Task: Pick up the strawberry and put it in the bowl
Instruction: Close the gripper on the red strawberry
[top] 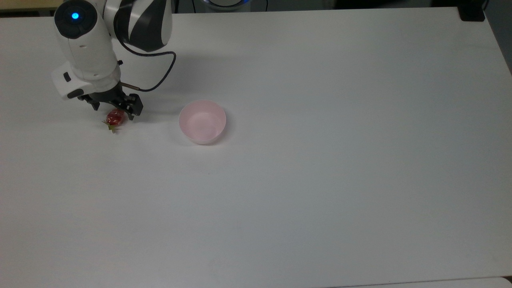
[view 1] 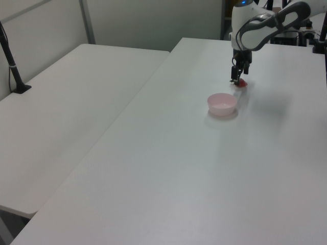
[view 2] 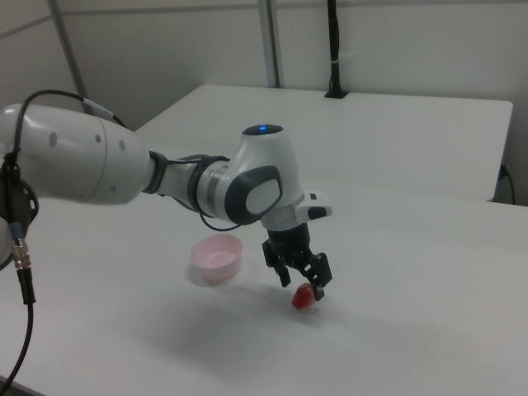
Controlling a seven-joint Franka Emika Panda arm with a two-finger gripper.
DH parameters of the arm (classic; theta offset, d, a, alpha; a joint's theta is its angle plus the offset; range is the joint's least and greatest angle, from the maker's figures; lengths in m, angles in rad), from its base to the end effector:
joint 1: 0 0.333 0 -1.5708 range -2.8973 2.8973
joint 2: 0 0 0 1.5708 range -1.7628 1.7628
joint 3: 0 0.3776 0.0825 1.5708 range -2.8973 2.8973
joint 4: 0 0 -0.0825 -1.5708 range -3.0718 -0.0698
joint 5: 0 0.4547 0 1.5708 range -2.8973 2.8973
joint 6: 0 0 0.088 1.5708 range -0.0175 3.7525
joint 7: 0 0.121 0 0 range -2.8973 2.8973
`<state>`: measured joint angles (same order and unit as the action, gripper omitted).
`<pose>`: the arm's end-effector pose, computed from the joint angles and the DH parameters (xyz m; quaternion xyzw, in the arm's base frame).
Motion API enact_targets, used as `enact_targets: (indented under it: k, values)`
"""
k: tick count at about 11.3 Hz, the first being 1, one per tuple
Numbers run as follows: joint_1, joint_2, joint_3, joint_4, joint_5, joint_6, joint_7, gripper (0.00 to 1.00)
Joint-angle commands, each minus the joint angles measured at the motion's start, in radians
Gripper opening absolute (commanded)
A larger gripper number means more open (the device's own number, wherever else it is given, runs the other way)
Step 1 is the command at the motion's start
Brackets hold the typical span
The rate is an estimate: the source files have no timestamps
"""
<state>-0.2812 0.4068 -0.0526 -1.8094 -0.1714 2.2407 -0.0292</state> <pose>0.6878 -0.2427 0.3217 0.9921 -0.0971 -0.0022 0.0790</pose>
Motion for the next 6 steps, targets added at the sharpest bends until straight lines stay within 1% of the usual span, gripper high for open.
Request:
enact_targets:
  k: [1, 2, 4, 6]
  values:
    - [0.004, 0.02, -0.007, -0.002, 0.064, 0.077, 0.018, 0.58]
    - [0.004, 0.023, -0.007, -0.002, 0.072, 0.083, 0.018, 0.54]
    - [0.005, 0.023, -0.007, 0.001, 0.096, 0.082, 0.018, 0.36]
    - [0.011, 0.011, 0.0, 0.001, 0.096, 0.071, 0.011, 0.35]
